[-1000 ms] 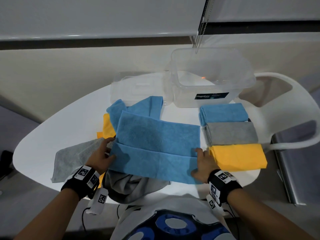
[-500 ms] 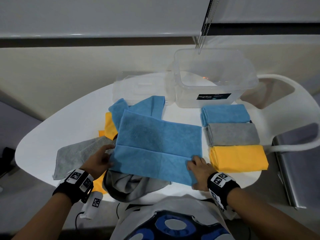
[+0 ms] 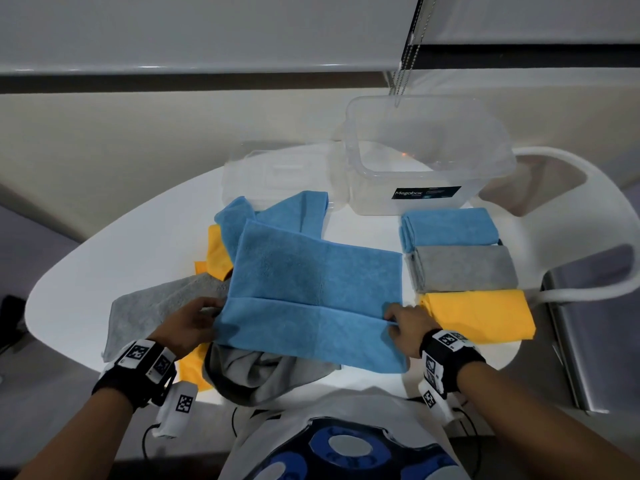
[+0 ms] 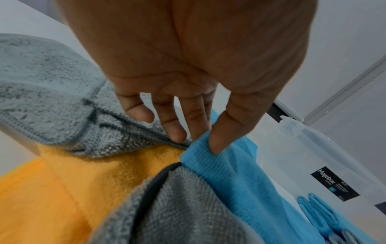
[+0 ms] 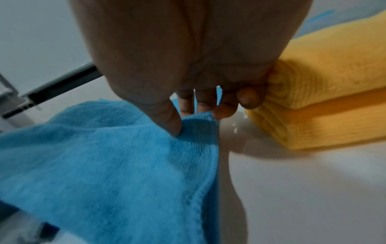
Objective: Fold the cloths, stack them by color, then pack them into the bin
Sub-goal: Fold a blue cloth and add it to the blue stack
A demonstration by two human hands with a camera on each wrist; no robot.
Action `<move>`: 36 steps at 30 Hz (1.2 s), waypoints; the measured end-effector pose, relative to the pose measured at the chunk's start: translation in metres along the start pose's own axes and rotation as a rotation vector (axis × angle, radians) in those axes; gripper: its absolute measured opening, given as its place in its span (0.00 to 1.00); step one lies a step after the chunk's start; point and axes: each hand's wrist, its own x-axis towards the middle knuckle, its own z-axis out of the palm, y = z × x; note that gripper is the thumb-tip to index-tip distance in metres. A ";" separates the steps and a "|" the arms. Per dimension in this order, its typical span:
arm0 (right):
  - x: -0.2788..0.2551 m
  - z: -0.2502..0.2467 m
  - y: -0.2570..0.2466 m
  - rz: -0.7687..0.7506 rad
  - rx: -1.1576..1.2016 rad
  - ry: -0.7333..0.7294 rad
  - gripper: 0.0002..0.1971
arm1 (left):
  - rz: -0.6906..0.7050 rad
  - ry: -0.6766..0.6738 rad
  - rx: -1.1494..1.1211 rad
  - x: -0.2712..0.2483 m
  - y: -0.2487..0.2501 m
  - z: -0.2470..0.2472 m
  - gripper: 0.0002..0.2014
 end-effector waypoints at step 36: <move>-0.031 0.022 0.019 0.046 0.283 -0.175 0.52 | -0.018 -0.046 0.048 -0.004 -0.001 0.003 0.22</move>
